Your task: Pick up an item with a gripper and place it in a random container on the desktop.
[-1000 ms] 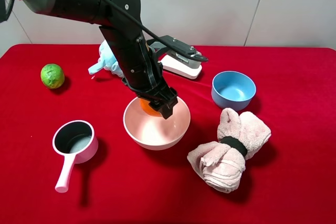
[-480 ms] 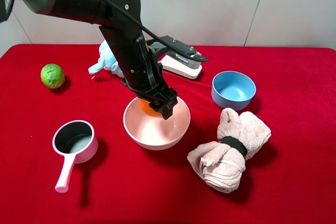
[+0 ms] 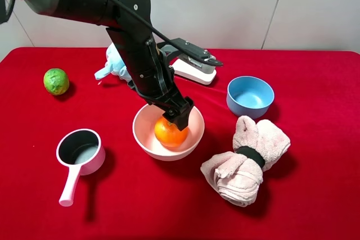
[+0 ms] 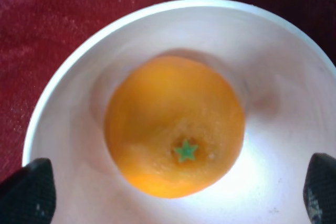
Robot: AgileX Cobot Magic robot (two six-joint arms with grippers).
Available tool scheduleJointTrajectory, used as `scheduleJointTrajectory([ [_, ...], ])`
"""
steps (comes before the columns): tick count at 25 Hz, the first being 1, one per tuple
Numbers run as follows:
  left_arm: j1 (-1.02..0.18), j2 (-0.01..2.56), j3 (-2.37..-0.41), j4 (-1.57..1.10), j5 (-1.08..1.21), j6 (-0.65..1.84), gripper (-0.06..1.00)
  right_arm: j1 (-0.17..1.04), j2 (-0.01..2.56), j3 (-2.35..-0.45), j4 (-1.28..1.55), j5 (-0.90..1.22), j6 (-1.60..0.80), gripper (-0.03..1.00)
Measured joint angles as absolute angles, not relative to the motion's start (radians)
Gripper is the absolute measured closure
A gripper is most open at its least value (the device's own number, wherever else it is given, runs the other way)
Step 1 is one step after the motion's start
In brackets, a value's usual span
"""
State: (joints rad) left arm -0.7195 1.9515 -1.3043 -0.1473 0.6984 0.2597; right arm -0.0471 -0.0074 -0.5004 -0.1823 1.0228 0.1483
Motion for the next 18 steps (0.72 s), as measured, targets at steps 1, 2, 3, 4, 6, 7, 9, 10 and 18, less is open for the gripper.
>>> scheduleJointTrajectory([
  [1,-0.719,1.952,-1.304,-0.147,0.698,0.260,0.01,-0.047,-0.007,-0.500,-0.182,1.023,0.148,0.27],
  [2,-0.719,1.952,-1.304,-0.147,0.698,0.260,0.01,-0.047,-0.007,-0.500,-0.182,1.023,0.148,0.27],
  [3,-0.719,1.952,-1.304,-0.147,0.698,0.260,0.01,-0.047,-0.007,-0.500,-0.182,1.023,0.148,0.27],
  [4,-0.719,1.952,-1.304,-0.147,0.698,0.260,0.01,-0.047,-0.007,-0.500,-0.182,1.023,0.148,0.27],
  [6,-0.719,1.952,-1.304,-0.147,0.701,0.260,0.01,-0.047,-0.007,-0.500,-0.182,1.023,0.148,0.27],
  [7,-0.719,1.952,-1.304,-0.147,0.704,0.260,0.01,-0.047,-0.007,-0.500,-0.182,1.023,0.148,0.27],
  [9,-0.719,1.952,-1.307,-0.147,0.723,0.260,0.01,-0.047,-0.007,-0.500,-0.182,1.023,0.148,0.27],
  [10,-0.719,1.952,-1.313,-0.147,0.739,0.260,0.01,-0.047,-0.007,-0.500,-0.182,1.023,0.148,0.27],
  [18,-0.719,1.952,-1.445,-0.128,0.918,0.260,0.02,-0.047,-0.007,-0.500,-0.182,1.023,0.148,0.27],
])
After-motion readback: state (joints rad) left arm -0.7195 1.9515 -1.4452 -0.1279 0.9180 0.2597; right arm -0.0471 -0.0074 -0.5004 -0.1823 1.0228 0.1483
